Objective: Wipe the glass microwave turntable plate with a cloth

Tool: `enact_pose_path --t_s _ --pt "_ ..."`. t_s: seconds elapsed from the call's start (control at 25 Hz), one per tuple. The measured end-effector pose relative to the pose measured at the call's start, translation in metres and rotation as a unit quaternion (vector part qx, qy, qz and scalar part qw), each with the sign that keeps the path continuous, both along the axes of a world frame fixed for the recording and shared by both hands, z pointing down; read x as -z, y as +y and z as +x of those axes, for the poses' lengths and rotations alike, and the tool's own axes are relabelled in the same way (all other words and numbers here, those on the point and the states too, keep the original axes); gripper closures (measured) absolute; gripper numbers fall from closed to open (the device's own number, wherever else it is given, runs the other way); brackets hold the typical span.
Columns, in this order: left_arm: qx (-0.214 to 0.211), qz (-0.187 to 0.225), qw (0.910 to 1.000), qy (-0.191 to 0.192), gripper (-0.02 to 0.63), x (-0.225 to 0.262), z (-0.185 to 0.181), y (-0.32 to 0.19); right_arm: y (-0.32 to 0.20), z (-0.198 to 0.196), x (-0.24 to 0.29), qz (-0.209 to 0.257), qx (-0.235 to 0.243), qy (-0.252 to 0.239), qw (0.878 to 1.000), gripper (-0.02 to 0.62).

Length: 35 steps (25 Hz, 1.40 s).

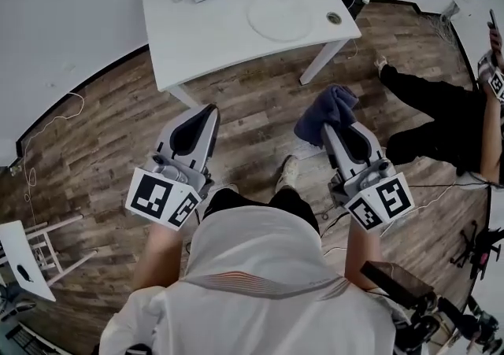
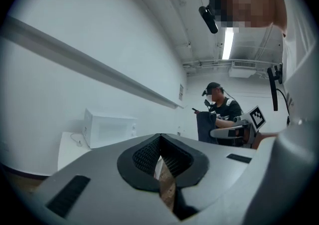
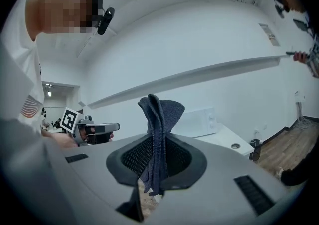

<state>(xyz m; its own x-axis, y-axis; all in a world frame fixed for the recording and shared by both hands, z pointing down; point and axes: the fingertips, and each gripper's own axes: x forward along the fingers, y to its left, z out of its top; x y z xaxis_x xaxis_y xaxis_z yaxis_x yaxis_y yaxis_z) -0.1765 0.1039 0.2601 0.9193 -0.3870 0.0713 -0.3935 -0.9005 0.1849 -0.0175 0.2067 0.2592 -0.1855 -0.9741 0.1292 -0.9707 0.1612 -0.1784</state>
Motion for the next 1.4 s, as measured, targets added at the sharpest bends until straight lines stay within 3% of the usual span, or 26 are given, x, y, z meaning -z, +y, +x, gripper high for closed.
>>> enact_pose_path --t_s 0.52,1.04,1.4 --pt "0.107 -0.017 0.9939 -0.017 0.597 -0.019 0.137 -0.022 -0.06 0.15 -0.023 -0.025 0.113 -0.014 0.993 0.532" --pt "0.135 -0.038 0.9896 -0.032 0.595 -0.045 0.18 -0.053 -0.101 0.188 -0.053 -0.043 0.151 -0.033 0.987 0.532" --pt "0.135 -0.037 0.9899 -0.023 0.596 -0.044 0.198 -0.127 -0.177 0.202 -0.049 -0.048 0.156 -0.026 0.986 0.532"
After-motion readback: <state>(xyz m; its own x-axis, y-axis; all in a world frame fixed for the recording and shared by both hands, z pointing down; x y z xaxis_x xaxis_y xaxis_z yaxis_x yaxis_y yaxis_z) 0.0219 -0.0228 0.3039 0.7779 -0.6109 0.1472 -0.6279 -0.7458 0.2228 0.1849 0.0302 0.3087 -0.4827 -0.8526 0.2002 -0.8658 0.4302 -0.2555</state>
